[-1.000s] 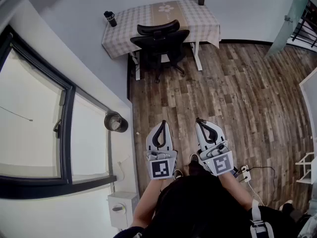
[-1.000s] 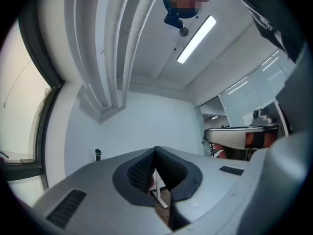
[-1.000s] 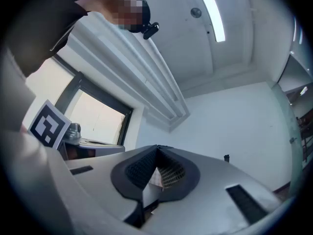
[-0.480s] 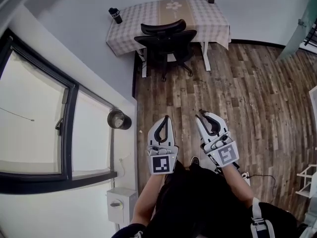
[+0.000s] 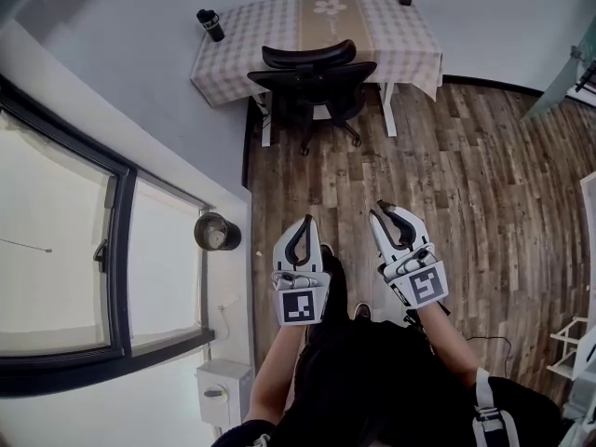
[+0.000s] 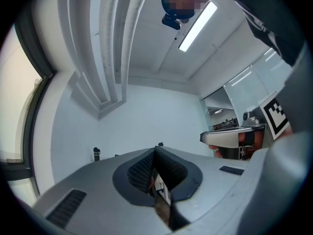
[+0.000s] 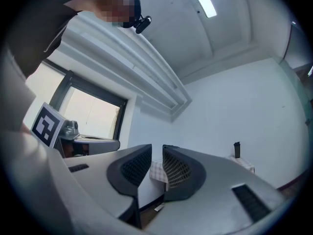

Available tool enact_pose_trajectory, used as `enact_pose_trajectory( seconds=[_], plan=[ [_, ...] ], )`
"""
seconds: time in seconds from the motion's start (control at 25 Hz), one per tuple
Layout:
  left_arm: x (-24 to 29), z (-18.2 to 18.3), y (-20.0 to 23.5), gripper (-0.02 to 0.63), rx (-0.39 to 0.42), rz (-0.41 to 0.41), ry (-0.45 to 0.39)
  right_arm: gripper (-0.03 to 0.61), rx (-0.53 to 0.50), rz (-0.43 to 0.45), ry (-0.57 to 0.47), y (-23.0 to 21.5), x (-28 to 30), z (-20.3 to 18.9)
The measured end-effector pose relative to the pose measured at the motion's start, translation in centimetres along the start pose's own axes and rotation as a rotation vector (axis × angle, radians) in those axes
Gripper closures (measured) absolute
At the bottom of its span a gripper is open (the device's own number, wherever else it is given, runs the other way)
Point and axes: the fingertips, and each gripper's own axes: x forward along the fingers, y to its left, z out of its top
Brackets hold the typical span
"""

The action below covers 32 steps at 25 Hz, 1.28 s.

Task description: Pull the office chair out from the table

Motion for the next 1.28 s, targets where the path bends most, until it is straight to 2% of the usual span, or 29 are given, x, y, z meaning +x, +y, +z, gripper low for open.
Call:
enact_pose_trajectory(
  seconds=[0.28,0.72,1.04,1.28],
  plan=[
    [8.8,-2.1,6.2,0.612,-0.029,-0.038,-0.007,0.506,-0.021,-0.018,0.041,-3.1,9.7,-2.0],
    [20.3,-4.0,16.6,0.612,-0.021,-0.105,-0.005,0.506,-0.069,-0.076,0.052,-7.1,23.9,-3.4],
    [26.2,-6.1,19.2,0.612,-0.04,-0.131,0.012,0.506,-0.085,-0.103,0.072,-10.6,28.9,-5.2],
    [31.3,-8.4,21.4,0.612,-0.029,-0.108,0.043,0.505,-0.084,-0.087,0.088,-15.0,33.0,-7.3]
  ],
)
